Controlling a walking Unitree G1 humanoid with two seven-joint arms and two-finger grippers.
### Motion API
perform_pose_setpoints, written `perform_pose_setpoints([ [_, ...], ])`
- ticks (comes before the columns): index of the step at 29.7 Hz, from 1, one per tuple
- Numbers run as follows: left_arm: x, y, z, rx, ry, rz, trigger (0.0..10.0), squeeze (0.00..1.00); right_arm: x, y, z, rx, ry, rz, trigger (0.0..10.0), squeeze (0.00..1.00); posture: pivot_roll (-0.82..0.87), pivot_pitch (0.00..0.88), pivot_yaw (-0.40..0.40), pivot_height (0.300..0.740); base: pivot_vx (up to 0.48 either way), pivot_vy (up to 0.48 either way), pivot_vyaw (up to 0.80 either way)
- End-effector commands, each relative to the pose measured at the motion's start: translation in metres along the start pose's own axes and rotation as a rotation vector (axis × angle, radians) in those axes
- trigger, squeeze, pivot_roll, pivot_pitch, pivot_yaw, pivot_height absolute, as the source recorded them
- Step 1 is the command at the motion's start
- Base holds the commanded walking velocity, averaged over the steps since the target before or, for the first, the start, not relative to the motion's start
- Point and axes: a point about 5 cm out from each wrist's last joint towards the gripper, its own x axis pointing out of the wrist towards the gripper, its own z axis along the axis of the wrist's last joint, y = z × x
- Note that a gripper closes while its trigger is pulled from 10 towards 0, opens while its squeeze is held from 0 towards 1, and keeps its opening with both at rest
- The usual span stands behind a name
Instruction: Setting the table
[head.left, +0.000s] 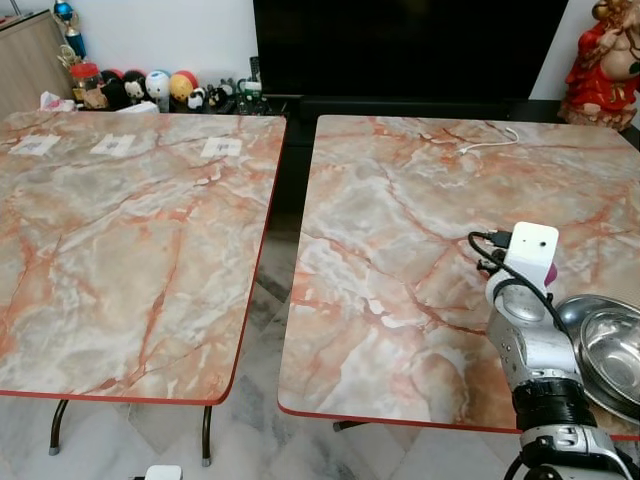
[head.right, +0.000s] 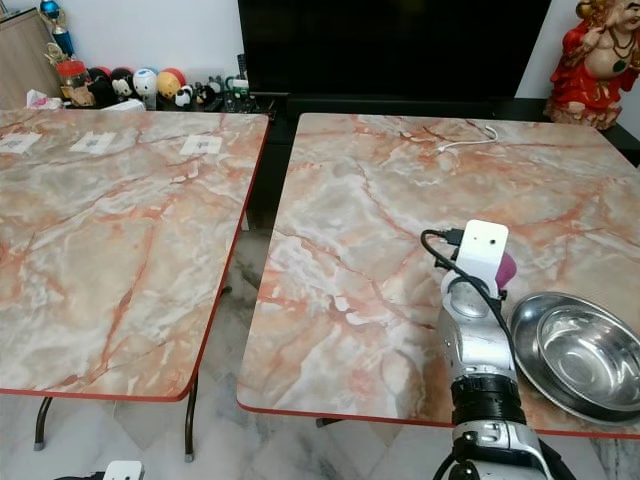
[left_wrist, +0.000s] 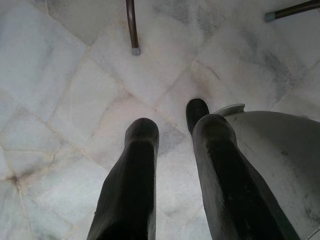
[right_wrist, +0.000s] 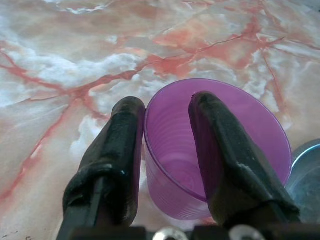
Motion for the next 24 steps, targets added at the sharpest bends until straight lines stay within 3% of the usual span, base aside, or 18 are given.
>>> perform_pose_setpoints([
  [1,-0.001,0.001,-0.003,0.001,0.018,-0.001,10.0,0.00,0.002,-0.003,0.005,0.017,-0.010,-0.006,10.0,0.00,-0.02,0.010,-0.019,0.740,0.000,0.000,0.00],
  [19,-0.001,0.001,-0.003,0.004,0.016,0.003,10.0,0.00,0.002,0.001,0.018,0.057,-0.134,0.014,10.0,0.00,-0.02,0.005,-0.013,0.740,0.000,0.000,0.00],
  [24,-0.001,0.002,-0.002,0.005,0.012,0.007,10.0,0.00,-0.009,0.010,0.030,0.103,-0.279,0.114,10.0,0.00,-0.02,0.006,-0.011,0.740,0.000,0.000,0.00],
])
